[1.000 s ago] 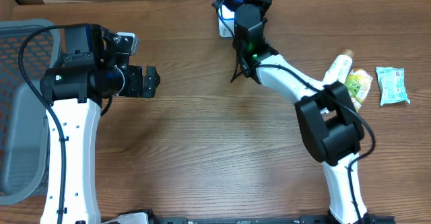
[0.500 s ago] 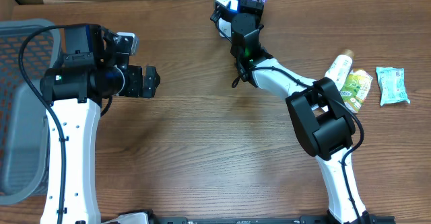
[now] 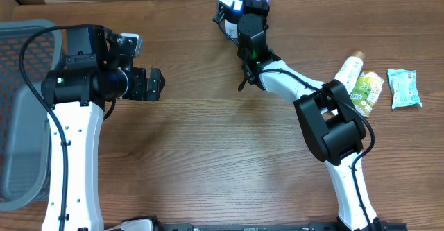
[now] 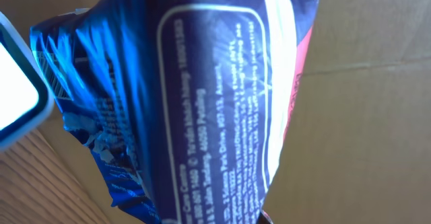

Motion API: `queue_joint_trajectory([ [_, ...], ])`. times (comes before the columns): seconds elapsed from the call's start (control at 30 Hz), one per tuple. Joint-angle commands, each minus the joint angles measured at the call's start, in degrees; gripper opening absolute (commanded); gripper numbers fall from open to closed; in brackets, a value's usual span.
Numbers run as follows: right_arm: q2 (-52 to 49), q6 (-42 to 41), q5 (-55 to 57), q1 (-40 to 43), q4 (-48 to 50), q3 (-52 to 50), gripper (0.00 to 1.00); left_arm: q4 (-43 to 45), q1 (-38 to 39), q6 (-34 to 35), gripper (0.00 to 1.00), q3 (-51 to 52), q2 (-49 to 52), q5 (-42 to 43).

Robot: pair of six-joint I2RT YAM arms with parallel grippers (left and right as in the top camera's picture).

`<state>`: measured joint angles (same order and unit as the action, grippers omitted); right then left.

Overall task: Scan the item barcode
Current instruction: 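Hold the snack pack's barcode side against the white scanner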

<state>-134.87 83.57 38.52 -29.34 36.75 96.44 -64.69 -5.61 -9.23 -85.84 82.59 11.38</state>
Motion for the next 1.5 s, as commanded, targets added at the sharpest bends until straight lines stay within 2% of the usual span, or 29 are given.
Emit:
queue_joint_trajectory([
  [0.0, -0.9, -1.5, -2.4, 0.0, 1.0, 1.5, 0.04, 0.2, 0.4, -1.0, 0.99, -0.1, 0.0, 0.5],
  [0.6, -1.8, -2.3, -8.0, 3.7, 3.5, 1.5, 0.04, 0.2, 0.4, -1.0, 1.00, -0.1, 0.0, 0.5],
  [0.93, -1.8, -3.4, -7.7, 3.3, 3.4, 1.5, 0.04, 0.2, 0.4, -1.0, 1.00, -0.1, 0.0, 0.5],
  [1.2, 0.3, -0.7, -5.6, 0.0, 8.9, 1.5, 0.04, 0.2, 0.4, -1.0, 1.00, -0.1, 0.0, 0.5],
  [1.3, 4.3, -0.7, -3.5, -1.0, 3.5, 1.5, 0.04, 0.2, 0.4, -1.0, 0.99, -0.1, 0.0, 0.5],
  [1.4, 10.3, -1.5, -2.4, -1.8, -9.8, 1.5, 0.04, 0.2, 0.4, -1.0, 0.99, -0.1, 0.0, 0.5],
  [1.47, 14.9, -5.8, -2.4, -2.4, -17.9, 1.5, 0.04, 0.2, 0.4, -1.0, 0.99, -0.1, 0.0, 0.5],
])
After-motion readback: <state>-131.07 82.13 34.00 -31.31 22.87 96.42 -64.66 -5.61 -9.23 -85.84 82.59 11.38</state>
